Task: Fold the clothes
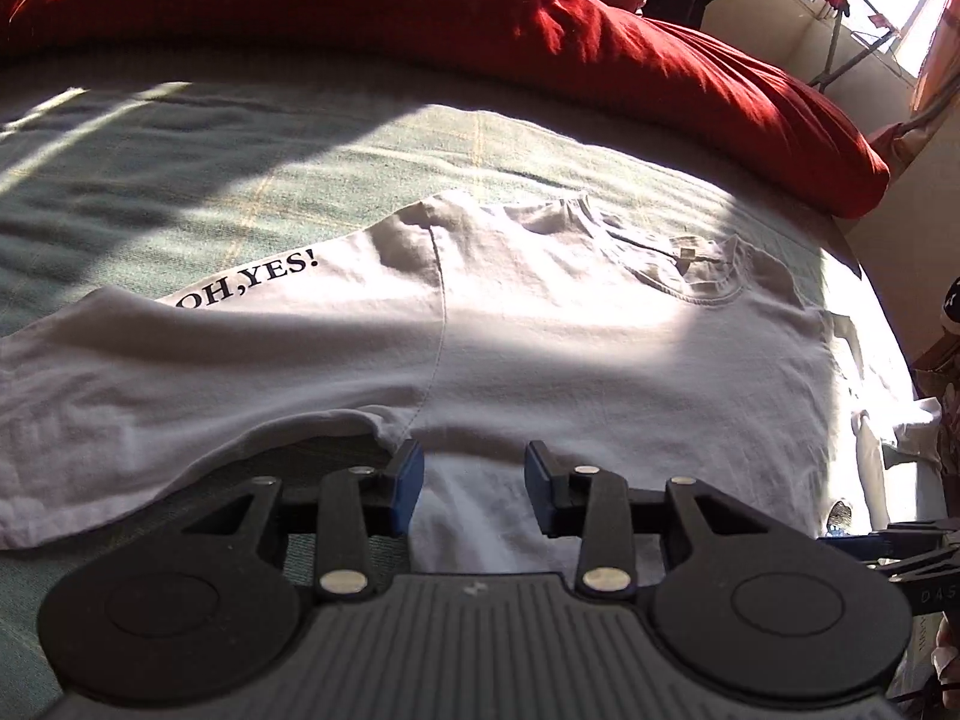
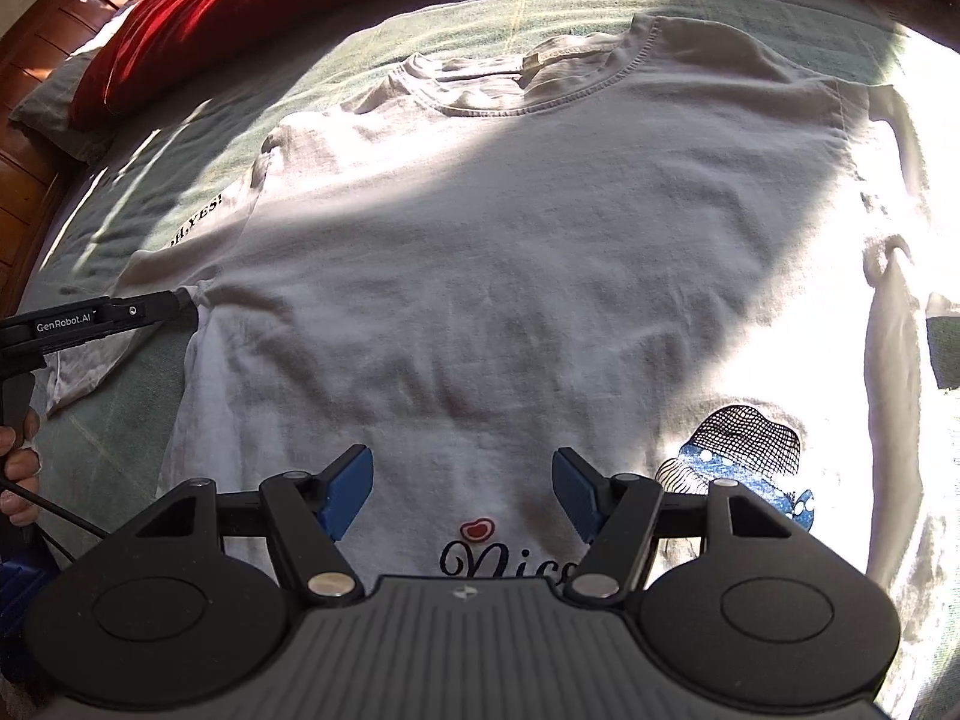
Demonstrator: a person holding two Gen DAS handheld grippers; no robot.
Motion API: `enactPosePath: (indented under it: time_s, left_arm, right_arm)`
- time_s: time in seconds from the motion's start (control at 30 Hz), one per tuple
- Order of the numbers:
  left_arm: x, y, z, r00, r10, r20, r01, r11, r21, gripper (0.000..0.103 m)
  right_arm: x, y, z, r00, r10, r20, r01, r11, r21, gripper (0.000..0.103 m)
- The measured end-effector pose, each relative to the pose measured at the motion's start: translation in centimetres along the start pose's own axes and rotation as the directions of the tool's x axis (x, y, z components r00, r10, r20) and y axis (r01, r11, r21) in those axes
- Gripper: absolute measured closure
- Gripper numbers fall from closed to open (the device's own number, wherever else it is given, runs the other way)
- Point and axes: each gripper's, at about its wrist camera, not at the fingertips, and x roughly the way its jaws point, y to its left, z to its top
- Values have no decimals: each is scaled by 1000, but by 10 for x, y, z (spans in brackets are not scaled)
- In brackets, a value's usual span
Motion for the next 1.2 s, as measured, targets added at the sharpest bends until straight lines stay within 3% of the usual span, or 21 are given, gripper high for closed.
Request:
enactPosePath:
  time_s: [0.07, 0.13, 0.2, 0.3, 0.47, 0.57, 0.7, 0.8, 0.87, 0.93, 1.03, 1.13, 1.2]
  left_arm:
    - [13, -6, -3, 998, -44, -45, 44, 999, -3, 60]
    - [29, -4, -11, 993, -28, -116, 26, 999, -22, 60]
    - [29, 5, -20, 991, -19, -131, 15, 1000, -27, 61]
    - [13, 8, -32, 986, 34, -166, -28, 999, 35, 61]
    - [-17, -8, -43, 984, -22, -179, 54, 983, 175, 59]
    - [-19, -28, -58, 976, -84, -200, 139, 950, 279, 50]
    - [-9, -49, -94, 963, -19, -268, 141, 883, 448, 49]
    - [-18, -44, -124, 971, 61, -233, 91, 803, 589, 45]
    - [-32, -35, -138, 971, 92, -219, 70, 770, 634, 37]
    - [-45, -26, -148, 967, 117, -228, 58, 766, 640, 34]
    - [-60, -20, -152, 961, 143, -238, 33, 793, 608, 34]
    - [-72, -29, -152, 974, 96, -205, 41, 815, 578, 34]
    - [-71, -42, -157, 979, 54, -198, 73, 810, 583, 34]
  right_arm:
    - [-1, 0, -1, 1000, -2, 3, 2, 1000, 2, 33]
    - [-3, -1, -2, 1000, -6, 4, 6, 1000, 1, 33]
    - [-6, -1, -4, 1000, -14, 4, 14, 1000, -6, 33]
    - [-12, -5, -11, 999, -39, -4, 39, 999, -22, 31]
    - [-15, -18, -30, 994, -99, -47, 97, 994, -39, 29]
    - [-14, -16, -39, 992, -118, -54, 113, 991, -73, 29]
    - [1, -9, -52, 984, -166, -68, 154, 976, -156, 26]
    - [7, -2, -62, 982, -180, -57, 165, 964, -211, 15]
    - [11, 1, -66, 980, -191, -58, 173, 957, -234, 5]
    - [14, 5, -70, 979, -198, -53, 178, 951, -252, 0]
    - [19, 11, -75, 971, -235, -41, 214, 934, -286, 0]
    - [23, 14, -78, 968, -250, -28, 230, 925, -301, 0]
    - [23, 13, -80, 968, -251, -21, 234, 924, -302, 0]
